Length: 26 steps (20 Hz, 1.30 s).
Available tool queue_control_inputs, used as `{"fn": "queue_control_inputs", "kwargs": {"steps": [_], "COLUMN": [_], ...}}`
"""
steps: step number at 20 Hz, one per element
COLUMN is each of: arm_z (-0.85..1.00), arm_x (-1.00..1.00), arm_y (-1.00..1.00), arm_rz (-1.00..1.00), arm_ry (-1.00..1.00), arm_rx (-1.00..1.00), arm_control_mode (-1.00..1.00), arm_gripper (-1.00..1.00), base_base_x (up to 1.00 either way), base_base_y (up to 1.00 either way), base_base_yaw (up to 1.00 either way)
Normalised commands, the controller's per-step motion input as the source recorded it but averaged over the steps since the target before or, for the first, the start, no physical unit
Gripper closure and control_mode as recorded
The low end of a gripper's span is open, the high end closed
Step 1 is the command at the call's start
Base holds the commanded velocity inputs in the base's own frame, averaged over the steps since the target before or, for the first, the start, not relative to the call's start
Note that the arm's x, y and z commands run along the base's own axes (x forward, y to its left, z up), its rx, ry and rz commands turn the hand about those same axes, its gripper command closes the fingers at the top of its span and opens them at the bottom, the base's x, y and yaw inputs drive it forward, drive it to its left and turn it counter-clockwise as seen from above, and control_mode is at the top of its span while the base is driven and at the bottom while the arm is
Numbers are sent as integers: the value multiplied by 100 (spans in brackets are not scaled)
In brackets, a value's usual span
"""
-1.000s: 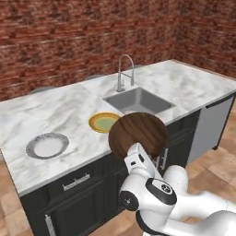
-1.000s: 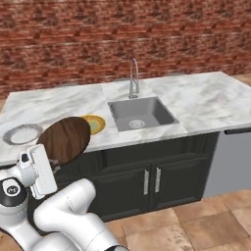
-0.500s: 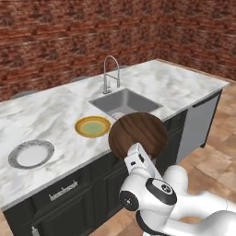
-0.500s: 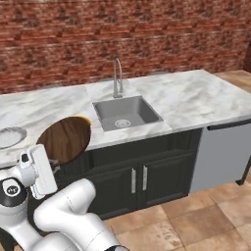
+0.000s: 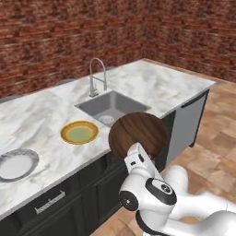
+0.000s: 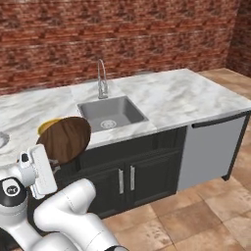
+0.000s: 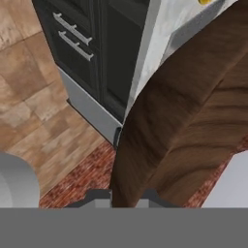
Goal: Move the bowls from the cabinet to the plates on the dining table.
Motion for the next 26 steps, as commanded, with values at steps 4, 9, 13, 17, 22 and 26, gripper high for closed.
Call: {"fn": "queue_control_inputs", "kwargs": {"steps": [4,9,13,17,22,26], "arm_z": [0,0,0,0,0,0], "arm_x": [0,0,0,0,0,0], "arm_y": [0,0,0,0,0,0], "arm_rz": [0,0,0,0,0,0], "arm_ry": [0,0,0,0,0,0], "arm_rx": [0,0,0,0,0,0], "arm_control_mode": [100,100,100,100,100,100], "arm_gripper": [100,100,100,100,100,100], "base_base_x": [62,64,19,0,2,36], "base_base_y": [-7,0,0,0,-4,-19], "base_base_yaw": [-11,-8,-7,-9,-9,-8]}}
